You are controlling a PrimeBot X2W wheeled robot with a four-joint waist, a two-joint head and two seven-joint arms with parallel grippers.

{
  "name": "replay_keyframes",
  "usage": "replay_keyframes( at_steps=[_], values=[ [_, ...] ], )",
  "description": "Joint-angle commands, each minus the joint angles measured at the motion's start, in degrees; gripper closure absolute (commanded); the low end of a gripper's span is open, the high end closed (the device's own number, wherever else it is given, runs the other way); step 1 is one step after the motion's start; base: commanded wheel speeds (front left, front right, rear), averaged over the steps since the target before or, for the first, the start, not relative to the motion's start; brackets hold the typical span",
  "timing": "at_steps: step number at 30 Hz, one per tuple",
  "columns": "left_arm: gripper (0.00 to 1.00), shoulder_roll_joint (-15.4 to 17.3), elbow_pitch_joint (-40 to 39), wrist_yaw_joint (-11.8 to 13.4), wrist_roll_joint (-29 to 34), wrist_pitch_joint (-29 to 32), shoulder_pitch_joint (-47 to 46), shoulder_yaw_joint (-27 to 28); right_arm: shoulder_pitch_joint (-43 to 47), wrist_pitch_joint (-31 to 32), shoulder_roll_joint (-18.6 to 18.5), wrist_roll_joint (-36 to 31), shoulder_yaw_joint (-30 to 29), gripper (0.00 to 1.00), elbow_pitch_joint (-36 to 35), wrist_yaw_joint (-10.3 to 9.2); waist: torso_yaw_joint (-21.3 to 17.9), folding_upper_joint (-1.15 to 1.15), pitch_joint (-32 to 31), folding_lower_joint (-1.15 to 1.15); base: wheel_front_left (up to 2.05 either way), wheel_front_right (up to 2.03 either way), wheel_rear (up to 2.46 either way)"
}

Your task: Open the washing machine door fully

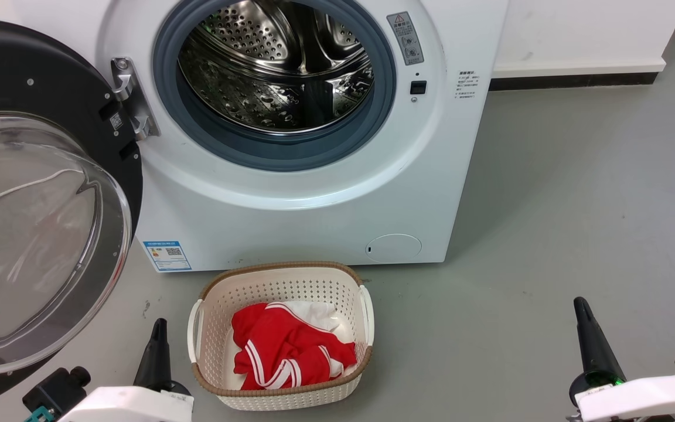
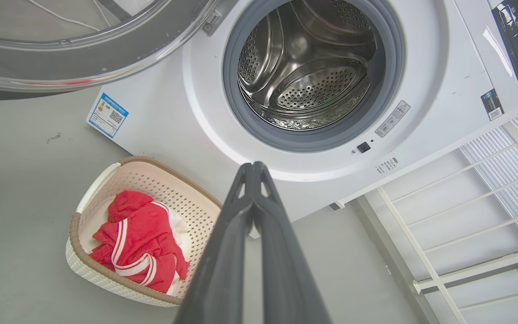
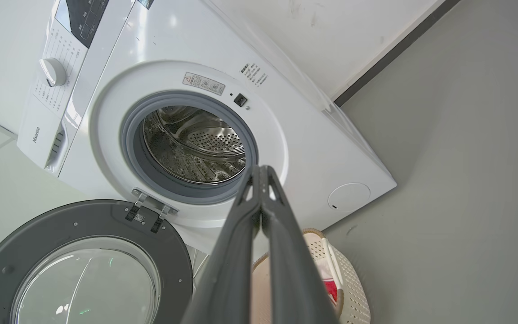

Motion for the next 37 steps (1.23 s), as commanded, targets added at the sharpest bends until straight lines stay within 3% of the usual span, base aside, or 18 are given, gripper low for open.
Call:
replay_keyframes(
  at_steps=[1,37],
  values=[
    [1.0,0.11,-0.33,-0.42,-2.0,0.39,-1.6,0.28,-1.77,0.47,-0.47,2.0,-0.22,1.0,-0.21,-0.01,0.01,0.0,0.02,0.0,0.0,0.0,0.0],
    [1.0,0.16,2.68,-1.85,-25.1,6.02,-5.66,1.28,-5.98,5.98,-0.48,23.65,-2.11,1.0,3.69,-0.02,0.15,0.0,0.4,0.0,0.0,0.0,0.0]
  ],
)
